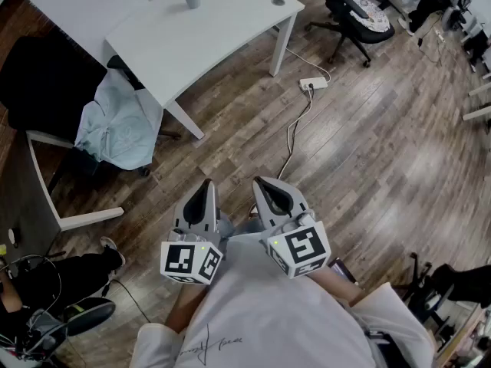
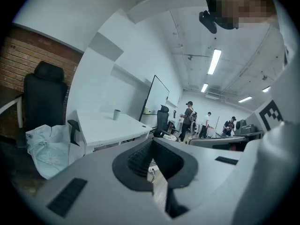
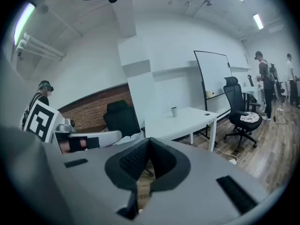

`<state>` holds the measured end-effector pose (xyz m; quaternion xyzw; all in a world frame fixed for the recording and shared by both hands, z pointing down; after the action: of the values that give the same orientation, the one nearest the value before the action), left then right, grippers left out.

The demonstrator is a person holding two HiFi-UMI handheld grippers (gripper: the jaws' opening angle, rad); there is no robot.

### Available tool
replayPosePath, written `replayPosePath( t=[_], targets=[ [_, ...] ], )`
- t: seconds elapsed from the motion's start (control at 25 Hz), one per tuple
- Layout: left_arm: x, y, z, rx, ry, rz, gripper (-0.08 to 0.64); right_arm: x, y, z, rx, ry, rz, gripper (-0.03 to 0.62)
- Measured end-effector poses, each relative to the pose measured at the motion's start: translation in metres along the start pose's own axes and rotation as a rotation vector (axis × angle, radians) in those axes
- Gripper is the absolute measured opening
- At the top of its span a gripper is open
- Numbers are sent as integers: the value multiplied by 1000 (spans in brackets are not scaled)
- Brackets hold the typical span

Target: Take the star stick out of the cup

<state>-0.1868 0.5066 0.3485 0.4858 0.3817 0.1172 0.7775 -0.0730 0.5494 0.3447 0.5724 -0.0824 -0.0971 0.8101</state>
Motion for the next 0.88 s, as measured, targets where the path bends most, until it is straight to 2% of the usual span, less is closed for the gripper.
replayPosePath(
  t=[0.24,0.52,0.88],
  targets=[
    [18,9,26,-34,14,50,3,22,-2,-6,8,12,-1,6],
    [33,13,41,-47,8,92,3,46,6,-8,12,30,63,8],
    [5,-14,58,-5,-34,78,3,62,6,23,-22,16,22,8]
  ],
)
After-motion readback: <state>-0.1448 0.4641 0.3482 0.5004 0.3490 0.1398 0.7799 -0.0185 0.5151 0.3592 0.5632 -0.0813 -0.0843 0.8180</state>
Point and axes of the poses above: the fingertips, and each gripper's own axes: z forward along the fingers, x to its right, y out of its underside, the point moved 3 cm from there along -z, backward along the fingers, and after that the axes turned 12 degrees about -z, right-handed, at the moved point
